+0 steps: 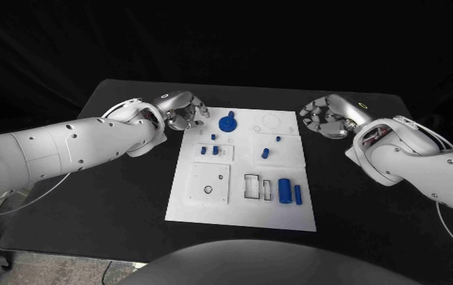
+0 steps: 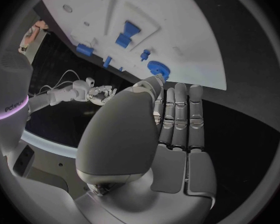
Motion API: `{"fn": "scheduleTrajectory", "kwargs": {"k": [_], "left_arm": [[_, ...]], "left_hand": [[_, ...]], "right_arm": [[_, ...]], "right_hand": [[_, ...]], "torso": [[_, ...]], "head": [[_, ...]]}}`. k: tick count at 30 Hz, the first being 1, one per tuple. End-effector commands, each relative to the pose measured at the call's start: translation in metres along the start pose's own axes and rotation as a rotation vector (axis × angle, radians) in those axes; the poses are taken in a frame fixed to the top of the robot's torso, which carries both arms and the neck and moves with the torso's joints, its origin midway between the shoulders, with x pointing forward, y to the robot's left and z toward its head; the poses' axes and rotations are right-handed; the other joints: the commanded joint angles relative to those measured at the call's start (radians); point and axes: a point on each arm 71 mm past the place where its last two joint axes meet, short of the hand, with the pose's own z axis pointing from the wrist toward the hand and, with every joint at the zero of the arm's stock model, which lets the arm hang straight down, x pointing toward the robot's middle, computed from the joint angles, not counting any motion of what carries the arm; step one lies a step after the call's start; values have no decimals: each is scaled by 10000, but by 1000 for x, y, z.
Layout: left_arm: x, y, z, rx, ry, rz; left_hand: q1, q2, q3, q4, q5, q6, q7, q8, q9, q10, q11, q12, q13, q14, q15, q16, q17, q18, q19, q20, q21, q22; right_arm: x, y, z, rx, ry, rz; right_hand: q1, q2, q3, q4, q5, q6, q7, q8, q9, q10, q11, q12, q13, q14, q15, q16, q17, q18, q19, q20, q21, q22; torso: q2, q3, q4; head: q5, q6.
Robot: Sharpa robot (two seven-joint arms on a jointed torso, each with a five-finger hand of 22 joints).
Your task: Assemble the parts on the task board
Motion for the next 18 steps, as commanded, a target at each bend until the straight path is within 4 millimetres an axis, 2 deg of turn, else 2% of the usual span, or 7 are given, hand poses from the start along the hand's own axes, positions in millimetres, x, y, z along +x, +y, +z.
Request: {"fn": "scheduleTrajectory", "kwargs": {"k": [1,4,6,8,9,12,18], "left_arm": [[-14,-6,-3,300,-2011,-3388],[-17,-9,-6,384,-2494,-5443],[-18,-11,-8,464,-2628,-6718],[-18,-13,-10,539,-2698,-7765],[-18,-14,-11,582,-2733,-8286],[-17,-19,-14,698,-2794,-9466],[-15,-27,-18,918,-2613,-10572]], "left_hand": [[10,-22,199,-6,115,99,100,175,48,-309,141,187,50,-459,156,33,41,122,-859,61,-580,266],[-382,68,171,121,421,-193,185,398,147,-1110,405,446,126,-1787,513,-366,-125,-94,-1941,207,-1220,127],[-858,199,-324,120,1296,-467,160,576,255,-1633,578,714,229,-2588,687,-699,-338,-193,-2579,306,-1822,-76],[-1490,461,-1002,4,2592,-785,129,684,338,-2141,711,892,300,-3435,808,-1223,-650,-265,-3115,403,-2444,-363],[-1652,586,-1286,83,2917,-927,108,720,358,-2345,756,965,308,-3746,855,-1455,-814,-287,-3300,454,-2709,-505],[-1929,1079,-2060,259,2938,-1402,185,737,202,-2926,759,1236,208,-4293,860,-2027,-1405,-253,-3526,616,-3433,-960],[-2057,1550,-2901,273,2910,-2092,355,338,-774,-4145,743,1039,-773,-4858,903,-3229,-2821,-195,-3880,1042,-4884,-2037]], "right_arm": [[5,12,4,-600,766,-267],[9,20,8,-708,1365,-565],[13,24,10,-746,1770,-873],[16,27,13,-788,2057,-1154],[18,28,14,-822,2178,-1309],[24,31,16,-983,2386,-1824],[36,33,19,-1214,2554,-2521]], "right_hand": [[46,-124,178,-122,231,-222,45,58,232,-646,25,-877,-605,642,128,-263,1867,147,133,126,-185,2087],[40,-203,286,-243,-174,-536,22,64,499,-1102,251,-1809,-1309,495,330,-508,1639,221,-79,260,-484,1977],[-1,-265,326,-266,-615,-777,4,-36,571,-1346,449,-2405,-1807,391,526,-661,1490,267,-218,390,-681,1907],[-5,-289,400,-280,-985,-943,8,-166,566,-1457,610,-2967,-2343,357,666,-692,1436,274,-242,526,-728,1899],[-5,-353,420,-301,-1157,-1062,3,-276,525,-1517,688,-3275,-2647,362,699,-674,1435,263,-213,595,-698,1916],[83,-436,456,-400,-1581,-1147,89,-621,296,-1385,909,-4291,-3898,397,910,-586,1436,233,-96,823,-574,1985],[326,-491,339,-566,-1923,-1059,74,-890,9,-1202,919,-4831,-4822,403,857,-547,1396,202,6,840,-453,2049]], "torso": [[52,-37,66],[95,-46,126],[109,-57,147],[126,-69,167],[137,-78,181],[166,-99,238],[192,-99,306]], "head": [[-94,0],[-171,0],[-211,0],[-243,0],[-269,0],[-352,0],[-422,0]]}}
